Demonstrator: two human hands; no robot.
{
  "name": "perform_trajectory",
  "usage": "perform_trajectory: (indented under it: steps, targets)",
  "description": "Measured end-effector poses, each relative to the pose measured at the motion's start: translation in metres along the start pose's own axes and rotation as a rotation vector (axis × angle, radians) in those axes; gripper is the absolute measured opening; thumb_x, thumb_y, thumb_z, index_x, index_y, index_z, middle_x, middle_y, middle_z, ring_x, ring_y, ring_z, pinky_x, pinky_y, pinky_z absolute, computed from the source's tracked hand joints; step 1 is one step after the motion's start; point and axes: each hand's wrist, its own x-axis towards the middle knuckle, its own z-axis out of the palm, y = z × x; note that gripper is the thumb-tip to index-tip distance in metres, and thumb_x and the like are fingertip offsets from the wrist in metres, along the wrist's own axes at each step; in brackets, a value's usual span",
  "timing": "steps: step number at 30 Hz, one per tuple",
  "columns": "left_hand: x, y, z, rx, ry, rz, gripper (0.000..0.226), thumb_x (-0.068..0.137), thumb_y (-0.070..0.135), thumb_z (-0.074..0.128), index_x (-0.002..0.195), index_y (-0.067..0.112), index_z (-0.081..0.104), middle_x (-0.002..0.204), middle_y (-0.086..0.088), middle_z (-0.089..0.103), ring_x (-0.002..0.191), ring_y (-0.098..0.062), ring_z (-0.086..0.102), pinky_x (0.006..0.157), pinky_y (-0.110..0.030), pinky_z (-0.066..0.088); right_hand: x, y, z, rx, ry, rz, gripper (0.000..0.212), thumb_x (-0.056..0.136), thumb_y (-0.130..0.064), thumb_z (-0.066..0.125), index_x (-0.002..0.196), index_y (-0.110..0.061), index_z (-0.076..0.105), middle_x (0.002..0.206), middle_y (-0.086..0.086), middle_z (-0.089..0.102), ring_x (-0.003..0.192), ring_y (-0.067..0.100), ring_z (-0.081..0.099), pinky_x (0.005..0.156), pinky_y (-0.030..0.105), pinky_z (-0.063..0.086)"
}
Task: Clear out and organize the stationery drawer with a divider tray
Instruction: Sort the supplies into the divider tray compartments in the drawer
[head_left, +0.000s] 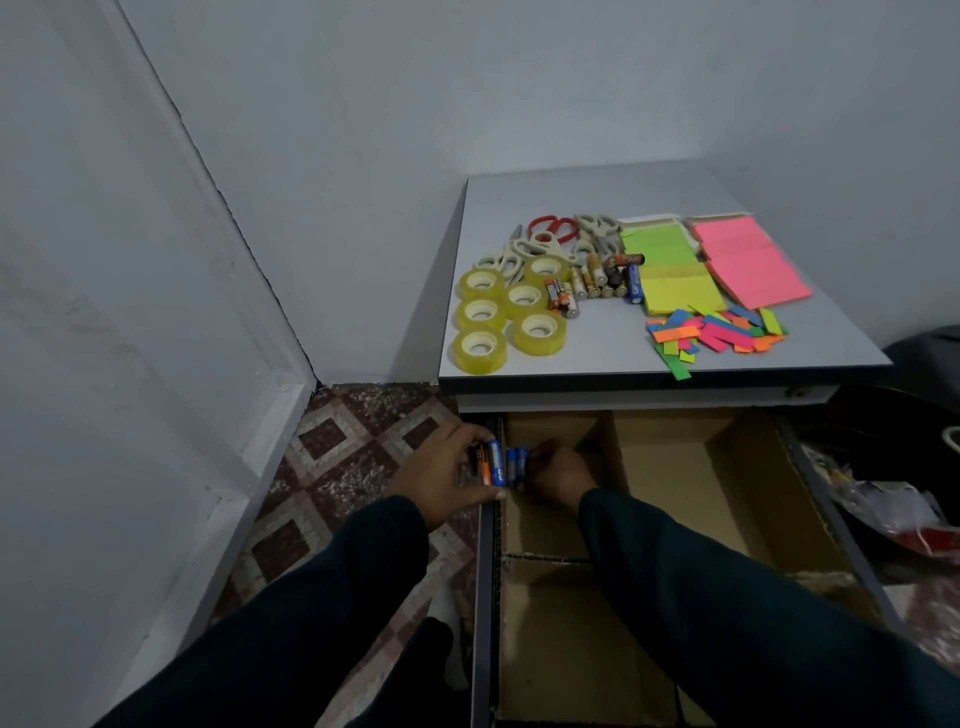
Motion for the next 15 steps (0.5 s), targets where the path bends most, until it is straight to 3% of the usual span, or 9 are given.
perform_trajectory:
  steps: [5, 9, 12, 15]
  targets:
    - [0.004, 0.007, 0.002, 0.057, 0.03, 0.012, 0.061, 0.07, 0.036, 0.08, 0.122, 0.018, 0.055, 0.116, -0.002, 0.053, 0.106, -0.015, 0.05, 0.091, -0.033, 0.047, -0.023, -0.004, -0.021, -0.335, -0.04, -0.131, 0.035, 0.093, -0.009, 0.054, 0.127, -0.005, 0.05, 0.124, 0.014, 0.057, 0.113, 0.025, 0.056, 0.097, 0.035, 0.048]
    - [0.009, 0.021, 0.004, 0.169, 0.016, 0.013, 0.061, 0.07, 0.045, 0.077, 0.122, 0.023, 0.053, 0.118, 0.0, 0.053, 0.111, -0.018, 0.05, 0.097, -0.04, 0.042, -0.046, 0.006, -0.044, -0.464, -0.025, -0.335, 0.022, 0.094, -0.007, 0.049, 0.112, -0.008, 0.061, 0.116, 0.01, 0.06, 0.106, 0.02, 0.058, 0.09, 0.027, 0.047]
    - [0.012, 0.036, 0.008, 0.328, -0.022, 0.012, 0.062, 0.074, 0.052, 0.07, 0.126, 0.027, 0.049, 0.125, 0.003, 0.049, 0.117, -0.017, 0.044, 0.1, -0.035, 0.033, -0.065, 0.024, -0.062, -0.457, 0.141, -0.508, 0.016, 0.093, -0.006, 0.049, 0.098, -0.012, 0.063, 0.109, 0.001, 0.055, 0.099, 0.014, 0.054, 0.084, 0.022, 0.044]
    - [0.018, 0.049, 0.017, 0.439, -0.07, 0.03, 0.062, 0.077, 0.054, 0.066, 0.128, 0.025, 0.045, 0.128, 0.002, 0.047, 0.117, -0.018, 0.041, 0.099, -0.032, 0.029, -0.074, 0.046, -0.072, -0.266, 0.285, -0.548, 0.016, 0.092, -0.004, 0.049, 0.091, -0.019, 0.056, 0.1, -0.008, 0.048, 0.09, 0.006, 0.049, 0.073, 0.012, 0.038]
